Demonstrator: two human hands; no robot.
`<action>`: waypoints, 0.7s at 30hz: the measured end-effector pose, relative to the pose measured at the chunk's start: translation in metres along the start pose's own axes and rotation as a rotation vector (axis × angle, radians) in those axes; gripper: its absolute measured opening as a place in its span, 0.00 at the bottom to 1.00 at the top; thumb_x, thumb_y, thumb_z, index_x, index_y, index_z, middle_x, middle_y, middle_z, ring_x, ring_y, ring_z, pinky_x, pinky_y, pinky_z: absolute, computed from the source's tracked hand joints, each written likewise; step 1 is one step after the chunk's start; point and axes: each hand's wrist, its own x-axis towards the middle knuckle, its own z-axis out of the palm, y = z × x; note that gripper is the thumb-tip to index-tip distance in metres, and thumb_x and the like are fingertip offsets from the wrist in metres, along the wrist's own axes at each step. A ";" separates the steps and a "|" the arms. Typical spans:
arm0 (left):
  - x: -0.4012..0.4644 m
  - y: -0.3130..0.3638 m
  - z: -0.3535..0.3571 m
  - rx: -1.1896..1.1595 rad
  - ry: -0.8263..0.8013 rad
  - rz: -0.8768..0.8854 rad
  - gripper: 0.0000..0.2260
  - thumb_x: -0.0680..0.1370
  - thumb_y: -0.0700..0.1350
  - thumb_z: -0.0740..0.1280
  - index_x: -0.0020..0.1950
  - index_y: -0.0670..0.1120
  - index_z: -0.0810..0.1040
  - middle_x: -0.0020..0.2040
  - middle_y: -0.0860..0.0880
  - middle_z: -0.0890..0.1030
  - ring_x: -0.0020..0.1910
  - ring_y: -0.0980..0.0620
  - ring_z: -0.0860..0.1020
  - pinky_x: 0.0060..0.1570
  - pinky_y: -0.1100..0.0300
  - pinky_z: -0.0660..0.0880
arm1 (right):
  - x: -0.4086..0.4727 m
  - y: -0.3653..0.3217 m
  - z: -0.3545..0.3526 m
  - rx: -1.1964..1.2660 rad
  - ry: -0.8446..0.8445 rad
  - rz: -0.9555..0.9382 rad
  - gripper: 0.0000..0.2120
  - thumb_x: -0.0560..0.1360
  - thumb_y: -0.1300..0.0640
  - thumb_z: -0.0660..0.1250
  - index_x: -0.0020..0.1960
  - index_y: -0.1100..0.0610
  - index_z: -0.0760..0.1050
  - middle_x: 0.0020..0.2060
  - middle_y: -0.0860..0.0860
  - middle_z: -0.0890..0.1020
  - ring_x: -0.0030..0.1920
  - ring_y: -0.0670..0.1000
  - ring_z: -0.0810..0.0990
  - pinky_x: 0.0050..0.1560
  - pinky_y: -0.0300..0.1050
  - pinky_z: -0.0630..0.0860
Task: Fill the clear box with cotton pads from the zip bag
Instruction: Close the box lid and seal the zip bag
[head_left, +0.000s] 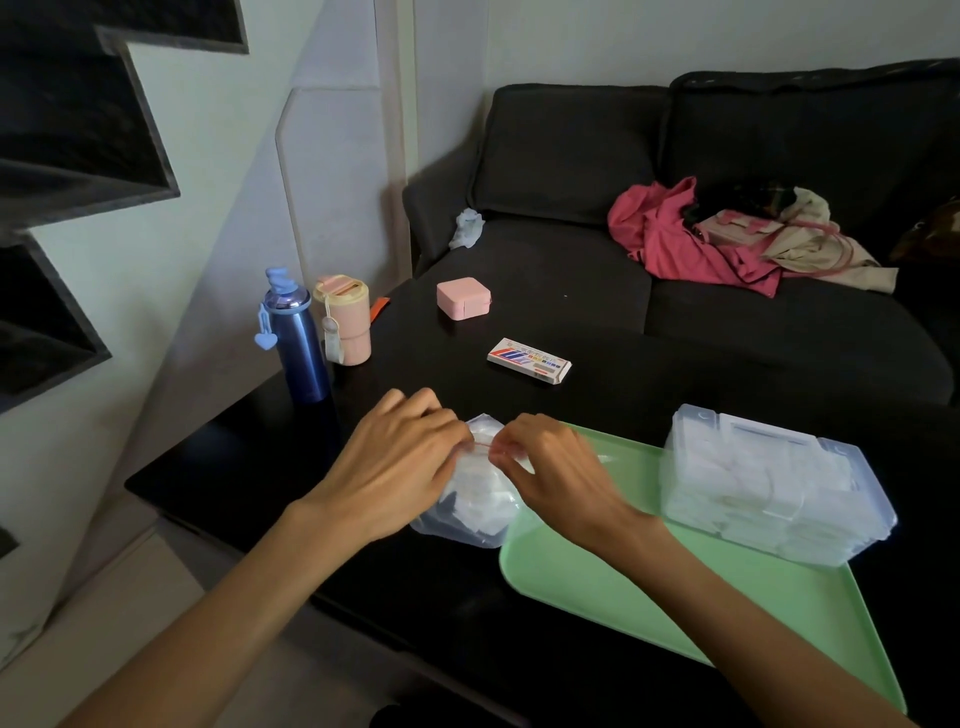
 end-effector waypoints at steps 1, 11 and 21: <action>0.001 -0.001 0.000 0.007 -0.021 0.005 0.12 0.80 0.51 0.58 0.59 0.53 0.78 0.53 0.56 0.80 0.54 0.54 0.73 0.50 0.59 0.65 | 0.000 -0.001 0.001 -0.005 0.003 -0.009 0.06 0.77 0.57 0.63 0.49 0.57 0.78 0.46 0.50 0.80 0.47 0.50 0.76 0.44 0.41 0.71; -0.004 -0.010 0.009 -0.201 0.004 -0.095 0.09 0.77 0.52 0.66 0.54 0.55 0.83 0.46 0.59 0.81 0.45 0.59 0.66 0.43 0.61 0.59 | -0.003 0.009 -0.003 0.146 0.002 -0.023 0.07 0.74 0.53 0.69 0.51 0.52 0.82 0.45 0.45 0.82 0.45 0.43 0.78 0.45 0.41 0.76; -0.003 -0.001 0.013 -0.103 -0.025 -0.132 0.13 0.76 0.52 0.63 0.58 0.55 0.80 0.50 0.57 0.81 0.49 0.56 0.74 0.45 0.63 0.64 | -0.004 0.013 0.000 0.070 0.022 0.017 0.05 0.76 0.57 0.66 0.48 0.55 0.81 0.43 0.49 0.82 0.42 0.49 0.79 0.44 0.47 0.76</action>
